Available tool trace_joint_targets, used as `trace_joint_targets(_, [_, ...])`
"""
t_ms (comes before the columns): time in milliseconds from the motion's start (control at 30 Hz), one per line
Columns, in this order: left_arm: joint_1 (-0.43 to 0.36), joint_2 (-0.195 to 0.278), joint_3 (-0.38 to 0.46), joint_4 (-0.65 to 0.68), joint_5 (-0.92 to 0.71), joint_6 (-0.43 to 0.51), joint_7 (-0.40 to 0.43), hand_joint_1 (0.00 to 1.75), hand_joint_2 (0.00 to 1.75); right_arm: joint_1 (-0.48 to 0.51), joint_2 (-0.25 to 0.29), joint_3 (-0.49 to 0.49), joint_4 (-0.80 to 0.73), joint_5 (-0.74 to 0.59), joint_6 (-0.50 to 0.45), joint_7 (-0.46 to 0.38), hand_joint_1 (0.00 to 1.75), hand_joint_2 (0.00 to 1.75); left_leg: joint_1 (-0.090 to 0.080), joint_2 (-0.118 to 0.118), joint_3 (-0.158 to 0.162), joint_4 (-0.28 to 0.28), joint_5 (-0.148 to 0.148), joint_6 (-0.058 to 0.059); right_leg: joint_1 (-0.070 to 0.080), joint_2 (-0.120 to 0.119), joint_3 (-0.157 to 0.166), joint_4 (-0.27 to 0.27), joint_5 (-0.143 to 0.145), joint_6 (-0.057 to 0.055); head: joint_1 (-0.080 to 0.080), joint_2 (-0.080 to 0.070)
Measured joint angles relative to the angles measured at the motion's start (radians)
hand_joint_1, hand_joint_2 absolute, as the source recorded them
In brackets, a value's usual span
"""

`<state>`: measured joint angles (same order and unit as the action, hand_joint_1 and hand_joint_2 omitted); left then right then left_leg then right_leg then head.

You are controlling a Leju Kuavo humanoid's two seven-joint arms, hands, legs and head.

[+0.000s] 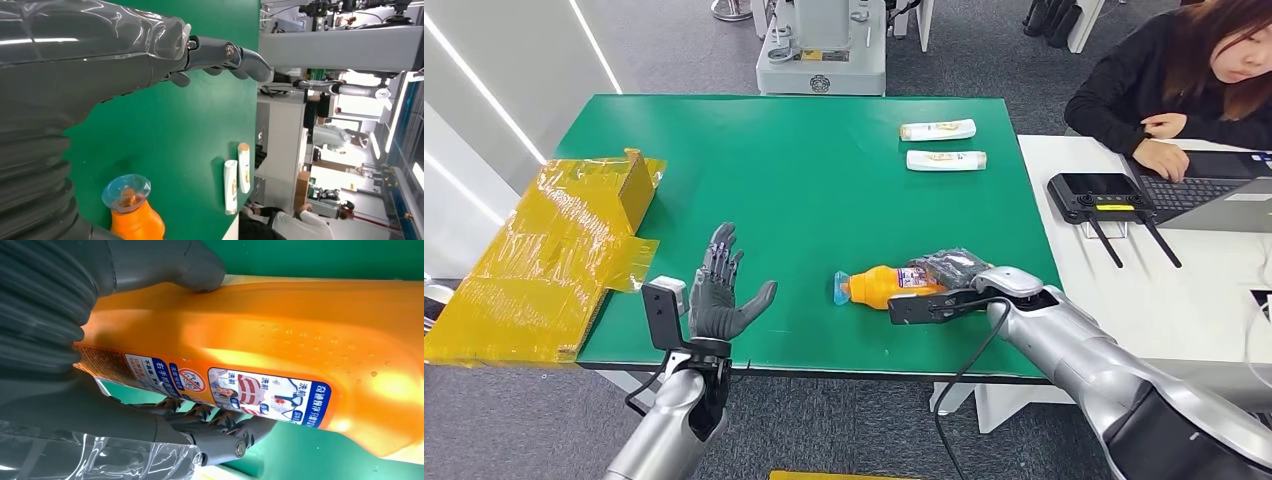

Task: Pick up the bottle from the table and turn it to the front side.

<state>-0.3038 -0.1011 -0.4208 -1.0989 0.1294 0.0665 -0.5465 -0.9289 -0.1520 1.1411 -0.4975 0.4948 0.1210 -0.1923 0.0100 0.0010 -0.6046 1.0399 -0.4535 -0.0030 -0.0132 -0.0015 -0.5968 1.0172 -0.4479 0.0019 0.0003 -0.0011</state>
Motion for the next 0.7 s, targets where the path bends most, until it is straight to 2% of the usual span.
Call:
trace_joint_targets(433, [0.012,0.0,0.013,-0.016,-0.024,0.008,0.011,0.0,1.75,0.068,-0.023,-0.103,-0.044,-0.111,-0.043,-0.052,1.75,1.75,0.0,0.0,0.0,0.0,0.0,0.0,0.0,0.0,0.0,0.0,0.0,0.0,0.0,0.0])
trace_joint_targets(567, [0.022,0.002,0.019,-0.016,-0.03,0.031,-0.002,0.0,1.75,0.12,-0.042,-0.165,-0.088,-0.189,-0.081,-0.125,1.75,1.75,0.0,0.0,0.0,0.0,0.0,0.0,0.0,0.0,0.0,0.0,0.0,0.0,0.0,0.0])
trace_joint_targets(700, [0.036,0.009,0.03,-0.016,-0.025,0.059,-0.024,0.0,1.75,0.222,-0.078,-0.266,-0.188,-0.285,-0.164,-0.213,1.75,1.75,0.0,0.0,0.0,0.0,-0.001,0.0,0.0,0.0,0.0,0.0,0.0,0.0,0.0,0.0])
